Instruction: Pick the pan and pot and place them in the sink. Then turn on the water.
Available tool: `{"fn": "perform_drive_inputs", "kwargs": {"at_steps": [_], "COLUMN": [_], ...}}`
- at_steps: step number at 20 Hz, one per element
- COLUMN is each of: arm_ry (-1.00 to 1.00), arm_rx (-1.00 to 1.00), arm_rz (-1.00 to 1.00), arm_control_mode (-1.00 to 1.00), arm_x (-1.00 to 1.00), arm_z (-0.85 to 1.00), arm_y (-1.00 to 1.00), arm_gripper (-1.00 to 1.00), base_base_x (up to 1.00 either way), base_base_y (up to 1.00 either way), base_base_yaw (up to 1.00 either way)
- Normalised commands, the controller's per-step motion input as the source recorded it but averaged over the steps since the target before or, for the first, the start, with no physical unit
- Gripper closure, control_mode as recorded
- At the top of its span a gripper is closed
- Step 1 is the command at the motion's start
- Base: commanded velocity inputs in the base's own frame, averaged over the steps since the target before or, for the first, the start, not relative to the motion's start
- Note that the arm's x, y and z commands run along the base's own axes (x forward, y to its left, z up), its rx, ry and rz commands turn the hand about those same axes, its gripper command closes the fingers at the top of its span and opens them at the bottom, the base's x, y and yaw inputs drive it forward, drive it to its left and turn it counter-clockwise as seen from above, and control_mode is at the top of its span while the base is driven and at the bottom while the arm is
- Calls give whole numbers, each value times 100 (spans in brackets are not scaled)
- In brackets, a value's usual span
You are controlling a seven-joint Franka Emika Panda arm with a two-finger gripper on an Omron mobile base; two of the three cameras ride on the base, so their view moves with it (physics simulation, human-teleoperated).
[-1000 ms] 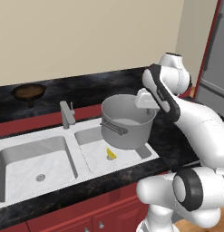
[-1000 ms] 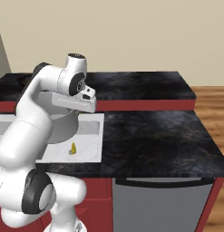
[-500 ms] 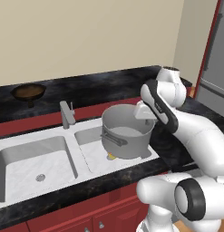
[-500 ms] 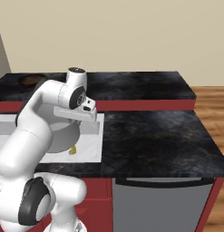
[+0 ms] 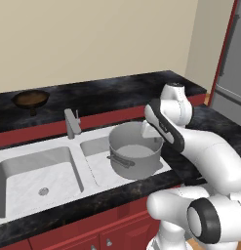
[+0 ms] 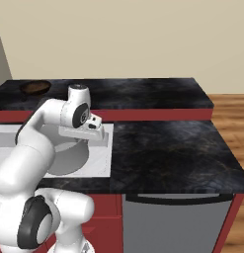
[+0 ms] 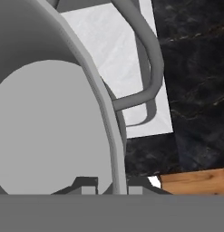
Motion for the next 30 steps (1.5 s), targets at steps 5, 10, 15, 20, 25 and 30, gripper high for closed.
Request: {"fn": "perform_drive_inputs", "kwargs": {"at_steps": [5,10,15,20,25,30], "arm_ry": [1,-1,-3,0,0,0], "arm_rx": [-4,0,0,0,0,0], "arm_rz": [-6,-1,-2,-5,-8,-6], "arm_control_mode": [-100,-100,-100,-100,-100,-100], "arm_x": [0,5,41,64,68,45], "arm_z": [-10,-27,-42,-28,-17,-9], "arm_y": [5,5,12,10,12,9], "arm_gripper": [100,100,100,100,100,100], "base_base_x": [0,0,0,0,0,0], "base_base_y": [0,0,0,0,0,0], "base_base_yaw": [0,0,0,0,0,0]}}
